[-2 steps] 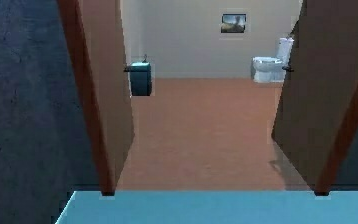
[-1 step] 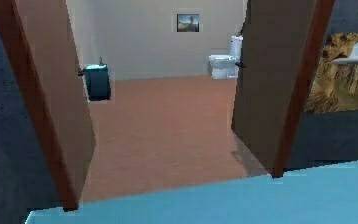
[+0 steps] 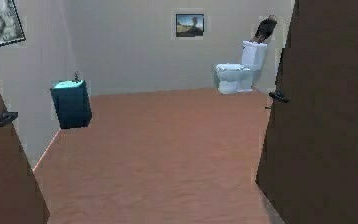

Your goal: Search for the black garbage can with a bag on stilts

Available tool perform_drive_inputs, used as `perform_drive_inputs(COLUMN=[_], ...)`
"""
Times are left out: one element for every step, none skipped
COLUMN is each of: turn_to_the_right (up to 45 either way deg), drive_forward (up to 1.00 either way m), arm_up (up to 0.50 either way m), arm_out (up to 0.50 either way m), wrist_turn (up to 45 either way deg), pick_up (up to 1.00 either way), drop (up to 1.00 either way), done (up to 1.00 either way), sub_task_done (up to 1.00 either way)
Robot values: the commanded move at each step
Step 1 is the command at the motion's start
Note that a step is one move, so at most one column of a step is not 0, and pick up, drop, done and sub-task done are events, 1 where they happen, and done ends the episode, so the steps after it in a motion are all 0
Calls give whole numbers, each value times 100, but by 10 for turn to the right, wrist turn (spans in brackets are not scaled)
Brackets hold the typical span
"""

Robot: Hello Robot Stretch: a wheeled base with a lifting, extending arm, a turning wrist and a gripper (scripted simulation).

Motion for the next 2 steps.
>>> perform_drive_inputs(turn_to_the_right=[0, 30], drive_forward=[100, 0], arm_up=[0, 0], arm_out=[0, 0], wrist_turn=[0, 0], pick_up=[0, 0], drop=[0, 0], done=[0, 0], sub_task_done=[0, 0])
